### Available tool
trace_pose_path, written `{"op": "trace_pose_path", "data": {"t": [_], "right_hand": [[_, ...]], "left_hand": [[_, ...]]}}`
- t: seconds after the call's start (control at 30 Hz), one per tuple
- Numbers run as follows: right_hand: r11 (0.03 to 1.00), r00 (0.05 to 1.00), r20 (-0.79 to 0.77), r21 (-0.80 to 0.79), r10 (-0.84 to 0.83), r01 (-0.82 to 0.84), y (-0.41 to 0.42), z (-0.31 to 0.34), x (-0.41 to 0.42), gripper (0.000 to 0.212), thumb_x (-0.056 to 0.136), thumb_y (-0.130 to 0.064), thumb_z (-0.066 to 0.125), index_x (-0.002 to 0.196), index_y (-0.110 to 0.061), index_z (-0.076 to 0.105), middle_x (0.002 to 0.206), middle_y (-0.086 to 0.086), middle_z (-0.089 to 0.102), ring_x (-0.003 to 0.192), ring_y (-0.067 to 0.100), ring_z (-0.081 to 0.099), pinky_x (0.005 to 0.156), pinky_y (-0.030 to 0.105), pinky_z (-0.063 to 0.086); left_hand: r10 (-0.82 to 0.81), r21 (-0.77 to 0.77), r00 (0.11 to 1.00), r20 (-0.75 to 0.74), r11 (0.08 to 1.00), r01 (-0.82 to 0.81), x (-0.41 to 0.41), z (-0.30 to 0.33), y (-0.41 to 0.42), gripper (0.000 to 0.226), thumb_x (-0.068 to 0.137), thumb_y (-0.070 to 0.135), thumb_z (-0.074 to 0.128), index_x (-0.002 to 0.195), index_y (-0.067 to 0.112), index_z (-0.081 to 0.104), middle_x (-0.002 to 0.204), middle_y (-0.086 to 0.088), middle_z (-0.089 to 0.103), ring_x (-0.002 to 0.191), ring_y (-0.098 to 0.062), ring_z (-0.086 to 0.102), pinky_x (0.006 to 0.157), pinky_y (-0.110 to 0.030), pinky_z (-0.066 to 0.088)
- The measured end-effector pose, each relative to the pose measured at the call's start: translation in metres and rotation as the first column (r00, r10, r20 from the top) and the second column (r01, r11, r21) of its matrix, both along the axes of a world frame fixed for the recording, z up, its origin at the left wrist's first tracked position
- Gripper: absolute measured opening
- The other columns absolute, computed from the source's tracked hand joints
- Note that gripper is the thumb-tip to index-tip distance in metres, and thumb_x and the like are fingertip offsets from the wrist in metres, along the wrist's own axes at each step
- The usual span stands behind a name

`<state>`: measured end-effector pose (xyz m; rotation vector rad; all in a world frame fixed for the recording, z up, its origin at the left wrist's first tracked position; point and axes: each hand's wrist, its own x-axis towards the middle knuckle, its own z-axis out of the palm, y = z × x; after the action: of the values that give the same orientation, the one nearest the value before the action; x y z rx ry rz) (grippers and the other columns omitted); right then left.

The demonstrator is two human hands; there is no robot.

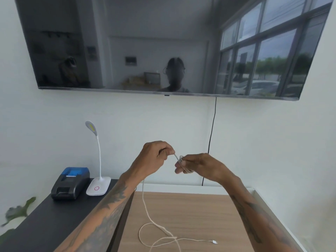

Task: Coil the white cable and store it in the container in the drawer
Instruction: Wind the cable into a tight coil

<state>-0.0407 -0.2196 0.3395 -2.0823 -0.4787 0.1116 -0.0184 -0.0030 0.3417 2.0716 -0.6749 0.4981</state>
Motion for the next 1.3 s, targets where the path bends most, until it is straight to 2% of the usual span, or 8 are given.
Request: {"op": "trace_pose_path", "data": {"t": [0.23,0.47,0.63,0.73,0.83,0.93,1.07,1.3], "right_hand": [[0.845,0.896,-0.283,0.510,0.342,-0.162,-0.012,0.005,-0.022,0.027,0.091,-0.032,0.069,0.104,-0.009,0.077,0.083,0.006,0.075,0.076,0.017,0.065,0.079,0.022,0.055],[0.039,0.963,-0.015,0.999,0.270,0.005,0.015,0.020,-0.022,0.024,0.092,-0.007,0.065,0.110,0.005,0.074,0.123,0.018,0.071,0.118,0.029,0.067,0.094,0.034,0.058],[0.789,0.794,0.355,0.566,-0.494,0.239,0.015,0.015,-0.004,0.018,0.099,-0.017,0.059,0.103,-0.005,0.071,0.112,-0.011,0.074,0.105,-0.003,0.069,0.093,0.015,0.054],[0.950,0.779,0.546,0.212,-0.309,0.229,0.005,0.003,0.004,0.018,0.102,-0.002,0.050,0.087,0.001,0.058,0.098,0.010,0.075,0.100,0.011,0.073,0.091,0.027,0.055],[0.983,0.928,0.345,-0.061,-0.143,0.174,-0.007,-0.007,0.002,0.026,0.104,-0.019,0.048,0.084,-0.009,0.063,0.085,0.001,0.080,0.084,0.015,0.073,0.081,0.038,0.057],[0.984,0.999,0.016,0.169,0.048,-0.050,-0.012,-0.011,-0.006,0.035,0.104,-0.034,0.045,0.094,-0.010,0.069,0.079,-0.001,0.076,0.085,0.019,0.071,0.087,0.031,0.055],[0.734,0.940,-0.179,0.672,0.292,-0.100,-0.008,-0.007,-0.017,0.030,0.102,-0.028,0.051,0.096,-0.005,0.069,0.072,0.003,0.064,0.076,0.022,0.067,0.081,0.027,0.056],[-0.128,0.813,-0.009,0.986,0.582,0.103,0.015,0.003,-0.031,0.033,0.083,0.011,0.066,0.115,0.019,0.064,0.120,0.022,0.069,0.111,0.037,0.069,0.093,0.037,0.059]], "left_hand": [[-0.067,-0.259,0.997,-0.046,0.965,0.053,-0.001,-0.005,-0.013,0.016,0.084,0.039,0.075,0.077,0.025,0.075,0.065,0.003,0.066,0.059,-0.004,0.052,0.057,-0.012,0.041],[-0.126,-0.245,0.988,-0.086,0.964,0.101,-0.015,-0.015,-0.041,0.018,0.096,0.032,0.064,0.085,0.029,0.078,0.054,0.006,0.052,0.048,-0.005,0.040,0.049,-0.012,0.033],[-0.120,-0.155,0.986,-0.112,0.983,0.102,-0.016,-0.024,-0.042,0.022,0.098,0.036,0.060,0.091,0.023,0.077,0.053,0.008,0.053,0.046,-0.004,0.040,0.048,-0.010,0.034],[-0.072,-0.118,0.993,-0.092,0.991,0.061,-0.013,-0.018,-0.030,0.019,0.096,0.032,0.063,0.087,0.024,0.078,0.051,0.011,0.052,0.046,-0.003,0.040,0.047,-0.010,0.032],[-0.070,-0.074,0.994,-0.085,0.995,0.064,-0.006,-0.008,-0.016,0.016,0.093,0.032,0.068,0.083,0.024,0.077,0.053,0.011,0.053,0.049,-0.003,0.042,0.048,-0.010,0.033],[-0.081,-0.054,0.993,-0.084,0.996,0.077,-0.002,-0.001,-0.011,0.016,0.092,0.030,0.070,0.077,0.031,0.075,0.057,0.008,0.054,0.049,-0.003,0.043,0.048,-0.010,0.034],[-0.063,-0.123,0.997,-0.048,0.991,0.056,0.000,-0.003,-0.018,0.021,0.094,0.034,0.065,0.074,0.036,0.072,0.057,0.015,0.058,0.056,-0.002,0.048,0.054,-0.012,0.038],[-0.033,-0.185,0.998,-0.045,0.982,0.024,0.004,-0.013,-0.033,0.035,0.099,0.024,0.056,0.072,0.041,0.069,0.053,0.013,0.056,0.047,-0.003,0.043,0.047,-0.010,0.033]]}}
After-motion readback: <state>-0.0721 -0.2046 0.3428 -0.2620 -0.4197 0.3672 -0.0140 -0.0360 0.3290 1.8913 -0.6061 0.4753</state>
